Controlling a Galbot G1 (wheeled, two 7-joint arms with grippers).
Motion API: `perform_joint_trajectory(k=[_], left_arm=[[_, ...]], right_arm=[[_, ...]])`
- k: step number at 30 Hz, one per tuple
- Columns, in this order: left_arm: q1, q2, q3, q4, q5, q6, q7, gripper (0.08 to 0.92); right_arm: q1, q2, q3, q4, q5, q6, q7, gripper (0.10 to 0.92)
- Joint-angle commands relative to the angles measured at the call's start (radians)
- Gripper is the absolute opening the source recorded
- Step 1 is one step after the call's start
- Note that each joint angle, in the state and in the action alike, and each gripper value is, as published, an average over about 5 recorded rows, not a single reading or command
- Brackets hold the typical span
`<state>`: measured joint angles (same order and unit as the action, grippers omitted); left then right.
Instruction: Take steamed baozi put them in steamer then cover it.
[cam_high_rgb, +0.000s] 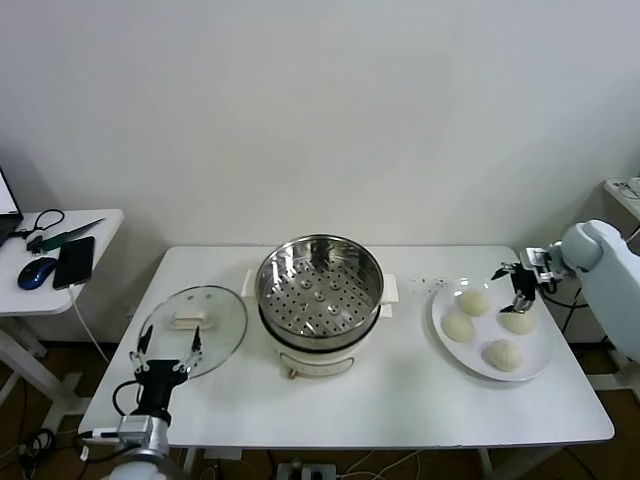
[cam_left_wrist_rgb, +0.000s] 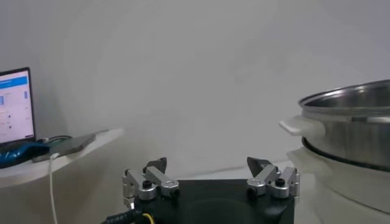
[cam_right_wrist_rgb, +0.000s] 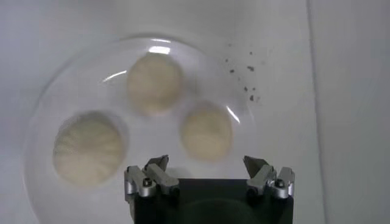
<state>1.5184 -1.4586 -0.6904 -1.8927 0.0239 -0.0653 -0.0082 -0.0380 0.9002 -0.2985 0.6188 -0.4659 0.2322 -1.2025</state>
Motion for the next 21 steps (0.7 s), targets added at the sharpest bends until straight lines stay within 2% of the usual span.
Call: perform_joint_trajectory(k=[1,12,21], left_arm=[[0.001,0.001,-0.003,0.014,0.001,0.000,0.000,0.823],[0.002,0.004,-0.006,0.038,0.002,-0.005,-0.001,0.823],[-0.001,0.001,-0.003,0.038,0.007,-0.004,0.000,0.823]], right_arm=[[0.105,0.185,-0.006,-0.239,-0.219,0.053,-0.022,0.823],[0.060,0.266,0.138,-0.315,-0.366,0.075,0.068,0.823],[0.056,0.269,0.182,-0.330,-0.453,0.088,0.099,0.823]])
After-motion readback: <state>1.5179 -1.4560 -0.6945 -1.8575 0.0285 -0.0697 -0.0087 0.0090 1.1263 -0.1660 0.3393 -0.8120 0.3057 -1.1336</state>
